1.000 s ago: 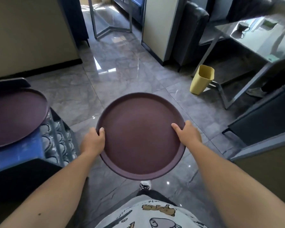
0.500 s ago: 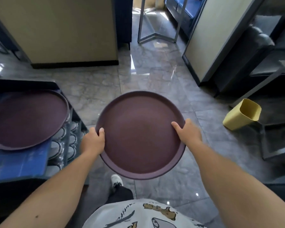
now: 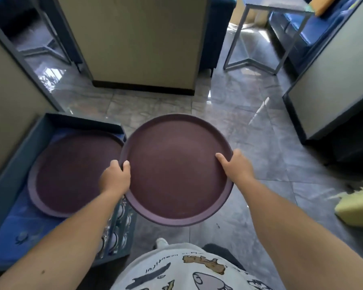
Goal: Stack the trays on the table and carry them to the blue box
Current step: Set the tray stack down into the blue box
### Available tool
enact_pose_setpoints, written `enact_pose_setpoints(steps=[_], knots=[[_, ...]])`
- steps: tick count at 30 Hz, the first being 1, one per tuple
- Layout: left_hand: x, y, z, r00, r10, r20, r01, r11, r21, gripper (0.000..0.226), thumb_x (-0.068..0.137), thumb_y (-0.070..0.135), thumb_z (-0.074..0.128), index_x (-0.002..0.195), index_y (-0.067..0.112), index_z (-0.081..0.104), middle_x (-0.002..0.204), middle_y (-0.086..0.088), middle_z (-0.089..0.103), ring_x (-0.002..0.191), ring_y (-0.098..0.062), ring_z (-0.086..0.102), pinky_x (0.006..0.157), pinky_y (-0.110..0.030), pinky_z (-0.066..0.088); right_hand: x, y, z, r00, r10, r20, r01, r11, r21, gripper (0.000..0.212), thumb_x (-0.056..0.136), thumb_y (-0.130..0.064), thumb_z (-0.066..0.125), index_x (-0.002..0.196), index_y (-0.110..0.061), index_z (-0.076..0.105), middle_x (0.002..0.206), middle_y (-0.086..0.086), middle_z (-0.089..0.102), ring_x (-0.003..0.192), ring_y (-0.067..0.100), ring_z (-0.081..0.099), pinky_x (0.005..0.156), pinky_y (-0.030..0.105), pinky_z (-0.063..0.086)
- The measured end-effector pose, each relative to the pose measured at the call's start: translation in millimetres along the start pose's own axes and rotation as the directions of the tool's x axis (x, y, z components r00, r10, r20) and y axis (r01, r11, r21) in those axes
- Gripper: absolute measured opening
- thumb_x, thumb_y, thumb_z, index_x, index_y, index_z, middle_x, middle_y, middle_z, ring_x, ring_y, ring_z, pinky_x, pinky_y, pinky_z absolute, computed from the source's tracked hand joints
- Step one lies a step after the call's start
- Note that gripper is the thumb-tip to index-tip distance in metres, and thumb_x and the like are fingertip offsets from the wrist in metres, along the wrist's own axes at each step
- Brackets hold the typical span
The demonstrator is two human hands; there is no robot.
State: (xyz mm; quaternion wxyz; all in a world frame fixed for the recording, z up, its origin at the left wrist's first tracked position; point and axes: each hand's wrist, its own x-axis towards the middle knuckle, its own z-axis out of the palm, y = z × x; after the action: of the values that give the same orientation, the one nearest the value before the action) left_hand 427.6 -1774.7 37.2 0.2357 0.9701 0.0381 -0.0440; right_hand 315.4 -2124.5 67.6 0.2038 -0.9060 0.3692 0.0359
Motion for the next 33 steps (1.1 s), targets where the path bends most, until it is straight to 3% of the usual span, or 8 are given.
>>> enact_pose_setpoints(steps=[4,11,19,25,30,33], knots=[[31,-27,-16,0.991,-0.12,-0.062,0.118,0.992,-0.034,0.037,0.094,0.045,0.038,0.081,0.01,0.044,0.083,-0.022,0.06,0.075,-0.039,0.055,0.061,-0.038,0.034,42,-63,18,0.991,-0.127,0.04,0.127,0.992,0.002,0.057,0.083,-0.071,0.046,0.094,-0.015,0.045,0.096,0.009,0.062,0.08,0.031,0.055,0.063,0.037,0.039],[51,-69,-35,0.913,-0.388,-0.125,0.378,0.92,-0.1,0.035,0.096,0.042,0.038,0.076,0.013,0.041,0.067,-0.004,0.047,0.056,-0.021,0.04,0.056,-0.037,0.032,107,-171,65,0.912,-0.36,0.197,0.376,0.925,-0.046,0.058,0.083,-0.072,0.045,0.094,-0.015,0.04,0.093,0.011,0.063,0.085,0.035,0.058,0.066,0.04,0.045],[37,-93,-33,0.682,-0.705,-0.193,0.687,0.708,-0.163,0.039,0.096,0.047,0.034,0.086,0.012,0.047,0.07,-0.005,0.053,0.061,-0.027,0.053,0.055,-0.038,0.044,152,-288,115,0.684,-0.626,0.374,0.701,0.706,-0.099,0.057,0.086,-0.07,0.039,0.095,-0.014,0.039,0.097,0.014,0.064,0.088,0.037,0.061,0.068,0.041,0.048],[8,-109,-27,0.486,-0.839,-0.244,0.824,0.534,-0.191,0.041,0.096,0.05,0.03,0.086,0.013,0.045,0.063,0.0,0.045,0.054,-0.021,0.044,0.049,-0.033,0.033,142,-349,150,0.506,-0.739,0.445,0.84,0.539,-0.06,0.05,0.09,-0.065,0.037,0.092,-0.016,0.036,0.101,0.02,0.065,0.094,0.041,0.061,0.069,0.041,0.04],[-17,-138,-31,0.383,-0.88,-0.28,0.889,0.433,-0.146,0.046,0.098,0.046,0.029,0.093,0.005,0.05,0.062,-0.005,0.047,0.052,-0.023,0.044,0.045,-0.032,0.03,102,-386,182,0.415,-0.782,0.466,0.899,0.432,-0.076,0.046,0.09,-0.063,0.034,0.092,-0.017,0.037,0.093,0.014,0.066,0.085,0.038,0.063,0.063,0.038,0.041],[-22,-154,-34,0.364,-0.886,-0.287,0.903,0.411,-0.125,0.047,0.099,0.044,0.029,0.1,0.003,0.051,0.077,-0.015,0.058,0.059,-0.027,0.045,0.051,-0.034,0.032,85,-398,197,0.395,-0.791,0.467,0.912,0.4,-0.094,0.045,0.091,-0.061,0.033,0.091,-0.016,0.039,0.087,0.013,0.063,0.08,0.038,0.062,0.062,0.038,0.044]])
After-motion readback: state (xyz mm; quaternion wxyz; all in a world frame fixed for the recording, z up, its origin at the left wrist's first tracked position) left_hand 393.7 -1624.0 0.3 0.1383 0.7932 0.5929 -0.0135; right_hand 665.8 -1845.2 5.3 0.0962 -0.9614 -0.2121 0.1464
